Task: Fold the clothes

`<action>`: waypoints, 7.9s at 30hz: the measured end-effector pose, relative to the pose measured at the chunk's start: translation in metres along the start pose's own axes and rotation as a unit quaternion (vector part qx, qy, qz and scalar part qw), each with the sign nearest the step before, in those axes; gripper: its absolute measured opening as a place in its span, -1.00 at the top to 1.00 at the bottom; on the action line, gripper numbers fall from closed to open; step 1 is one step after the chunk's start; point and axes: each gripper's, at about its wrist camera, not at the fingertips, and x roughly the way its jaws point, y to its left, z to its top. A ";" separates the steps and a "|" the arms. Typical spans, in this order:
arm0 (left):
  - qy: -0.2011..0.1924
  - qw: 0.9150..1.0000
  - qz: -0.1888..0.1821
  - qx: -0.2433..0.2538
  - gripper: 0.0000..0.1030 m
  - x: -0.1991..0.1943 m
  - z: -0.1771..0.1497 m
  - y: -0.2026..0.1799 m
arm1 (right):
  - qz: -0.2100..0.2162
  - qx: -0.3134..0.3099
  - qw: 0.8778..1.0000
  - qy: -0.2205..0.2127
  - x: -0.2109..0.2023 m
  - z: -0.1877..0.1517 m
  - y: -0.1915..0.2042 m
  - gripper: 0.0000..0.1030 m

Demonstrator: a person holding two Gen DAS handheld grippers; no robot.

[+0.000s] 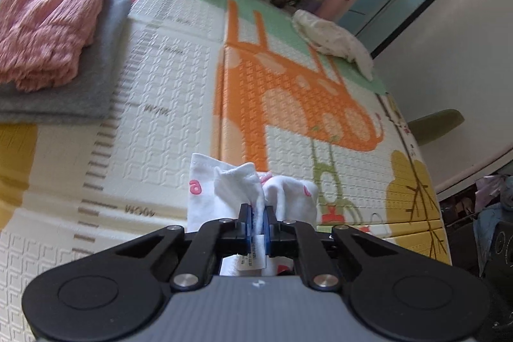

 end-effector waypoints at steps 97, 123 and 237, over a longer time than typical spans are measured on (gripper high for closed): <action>0.000 0.990 0.138 0.021 0.15 -0.016 -0.025 0.029 | -0.043 -0.030 0.999 0.009 -0.019 0.030 0.039 0.60; 0.037 0.977 0.183 0.107 0.08 0.016 -0.035 0.016 | -0.126 -0.012 0.991 0.036 0.044 0.058 0.048 0.97; 0.047 0.986 0.151 0.055 -0.41 0.004 -0.052 0.009 | -0.037 -0.012 0.997 0.061 0.051 0.105 0.042 0.98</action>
